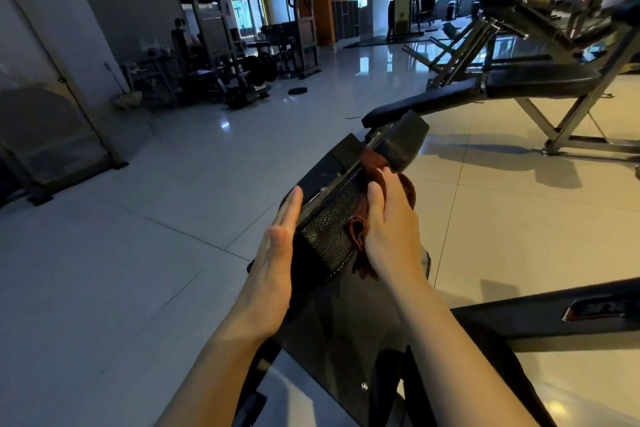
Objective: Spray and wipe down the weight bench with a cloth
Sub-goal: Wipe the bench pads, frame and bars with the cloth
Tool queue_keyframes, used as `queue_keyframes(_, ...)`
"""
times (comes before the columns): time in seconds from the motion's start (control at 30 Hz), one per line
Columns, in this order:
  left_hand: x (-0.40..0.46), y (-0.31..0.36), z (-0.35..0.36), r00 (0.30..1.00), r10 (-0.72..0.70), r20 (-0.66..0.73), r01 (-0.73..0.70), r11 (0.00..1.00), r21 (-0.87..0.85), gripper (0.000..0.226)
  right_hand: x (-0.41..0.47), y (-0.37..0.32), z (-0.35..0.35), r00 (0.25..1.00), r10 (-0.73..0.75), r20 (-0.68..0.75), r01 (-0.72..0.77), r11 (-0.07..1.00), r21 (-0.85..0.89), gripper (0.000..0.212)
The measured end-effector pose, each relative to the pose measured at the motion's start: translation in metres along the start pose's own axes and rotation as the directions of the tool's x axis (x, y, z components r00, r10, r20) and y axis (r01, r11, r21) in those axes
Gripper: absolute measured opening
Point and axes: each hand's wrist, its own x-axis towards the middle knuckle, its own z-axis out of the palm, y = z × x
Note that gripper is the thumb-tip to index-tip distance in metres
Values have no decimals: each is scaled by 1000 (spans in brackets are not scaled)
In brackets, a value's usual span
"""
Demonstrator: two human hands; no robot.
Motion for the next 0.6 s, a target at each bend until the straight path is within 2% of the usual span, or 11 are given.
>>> queue_keyframes(0.07,0,1,-3,999,-16,30,17,999,-43,85,-30,-7,2,997,-74,30,74,997,-18,45)
queue_keyframes(0.13,-2,0,-7,999,-16,45,20,996,-90,86,-60,-13,4,974,-213,72,219,971,-94,49)
queue_keyframes(0.2,-6,-3,-9,1000,2,-31,-6,992,-123,87,-81,-11,5,923,-360,134,376,917,-132,52)
queue_keyframes(0.27,-14,-9,-8,982,3,-190,-33,987,-156,81,-82,-5,-2,845,-487,220,525,834,-169,52)
queue_keyframes(0.37,-24,-17,-8,950,-36,-312,-11,989,-146,63,-64,5,-20,642,-666,381,762,610,-217,47)
queue_keyframes(0.43,-25,-22,-13,929,-74,-362,21,989,-149,62,-49,7,-32,489,-730,477,870,444,-213,45)
queue_keyframes(0.53,-26,-33,-24,877,-130,-463,43,980,-193,64,-33,-3,-33,275,-765,582,961,206,-183,41)
queue_keyframes(0.6,-28,-42,-26,855,-178,-488,76,972,-221,57,-28,-13,-27,176,-763,622,982,92,-165,40)
